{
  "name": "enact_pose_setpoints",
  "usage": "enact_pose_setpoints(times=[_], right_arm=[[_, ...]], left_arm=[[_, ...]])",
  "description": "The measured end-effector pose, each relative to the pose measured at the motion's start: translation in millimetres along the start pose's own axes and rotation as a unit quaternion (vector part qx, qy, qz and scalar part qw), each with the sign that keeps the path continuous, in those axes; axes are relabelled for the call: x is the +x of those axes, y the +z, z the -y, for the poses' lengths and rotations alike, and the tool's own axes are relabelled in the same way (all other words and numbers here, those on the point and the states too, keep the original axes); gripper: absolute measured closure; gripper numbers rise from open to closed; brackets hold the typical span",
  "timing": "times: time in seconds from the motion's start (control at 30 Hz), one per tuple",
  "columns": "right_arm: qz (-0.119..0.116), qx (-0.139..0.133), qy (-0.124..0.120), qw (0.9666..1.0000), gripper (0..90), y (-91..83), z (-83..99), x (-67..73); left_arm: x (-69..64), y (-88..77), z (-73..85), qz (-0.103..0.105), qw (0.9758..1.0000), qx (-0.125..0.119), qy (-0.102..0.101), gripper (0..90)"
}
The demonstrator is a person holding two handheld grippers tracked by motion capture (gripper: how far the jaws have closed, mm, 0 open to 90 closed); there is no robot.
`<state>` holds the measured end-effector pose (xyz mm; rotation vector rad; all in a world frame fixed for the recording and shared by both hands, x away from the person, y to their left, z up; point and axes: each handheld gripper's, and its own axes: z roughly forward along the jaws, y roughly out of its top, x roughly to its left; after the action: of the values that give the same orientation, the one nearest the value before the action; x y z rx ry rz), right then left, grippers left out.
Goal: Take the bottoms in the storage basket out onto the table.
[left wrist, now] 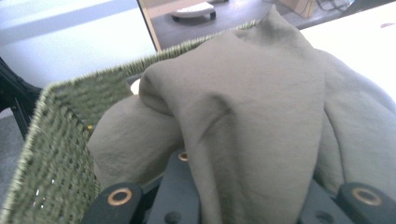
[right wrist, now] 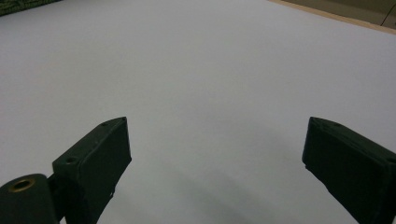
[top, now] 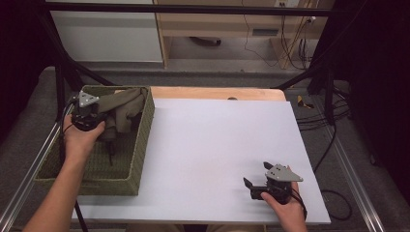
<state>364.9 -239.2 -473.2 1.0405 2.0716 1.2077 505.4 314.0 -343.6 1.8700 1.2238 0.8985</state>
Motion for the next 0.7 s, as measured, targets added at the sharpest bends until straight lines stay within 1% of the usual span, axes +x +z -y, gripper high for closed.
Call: enact_pose_setpoints(times=[0.03, 0.07, 0.1, 0.23, 0.37, 0.53, 0.6, 0.67, 0.7], right_arm=[[0.001, -0.001, 0.001, 1.0000, 8.1, -0.1, 0.0, 0.0], [0.001, -0.001, 0.001, 1.0000, 8.1, -0.4, 0.1, -0.2], [0.001, -0.001, 0.001, 1.0000, 8.1, -0.4, 0.1, -0.2], [0.001, -0.002, 0.002, 1.0000, 8.1, -1.0, -0.2, 0.4], [0.001, -0.003, 0.002, 1.0000, 8.0, -0.9, -0.2, 0.7], [0.003, -0.003, 0.003, 1.0000, 8.0, -0.5, -0.1, -0.1], [0.003, -0.003, 0.002, 1.0000, 8.0, -0.4, -0.1, -0.1], [0.003, -0.003, 0.002, 1.0000, 8.1, -0.4, 0.0, -0.1], [0.003, -0.003, 0.002, 1.0000, 8.0, -0.4, 0.1, -0.1]], left_arm=[[0.2, -3.7, -3.1, 0.000, 1.0000, -0.006, 0.001, 83.3], [0.4, -11.7, -9.4, 0.001, 0.9998, -0.020, 0.000, 83.3], [0.4, -11.7, -9.4, 0.001, 0.9998, -0.020, 0.000, 83.3], [-0.1, -27.4, -22.6, 0.009, 0.9989, -0.046, -0.003, 83.3], [-1.0, -38.6, -35.5, 0.015, 0.9977, -0.066, -0.003, 83.3], [-4.5, -45.8, -48.3, 0.018, 0.9969, -0.076, 0.005, 83.3], [-6.9, -47.3, -52.0, 0.017, 0.9969, -0.076, 0.014, 83.2], [-8.4, -49.1, -54.6, 0.019, 0.9965, -0.079, 0.016, 83.2], [-8.9, -49.9, -55.6, 0.020, 0.9963, -0.082, 0.014, 83.3]])
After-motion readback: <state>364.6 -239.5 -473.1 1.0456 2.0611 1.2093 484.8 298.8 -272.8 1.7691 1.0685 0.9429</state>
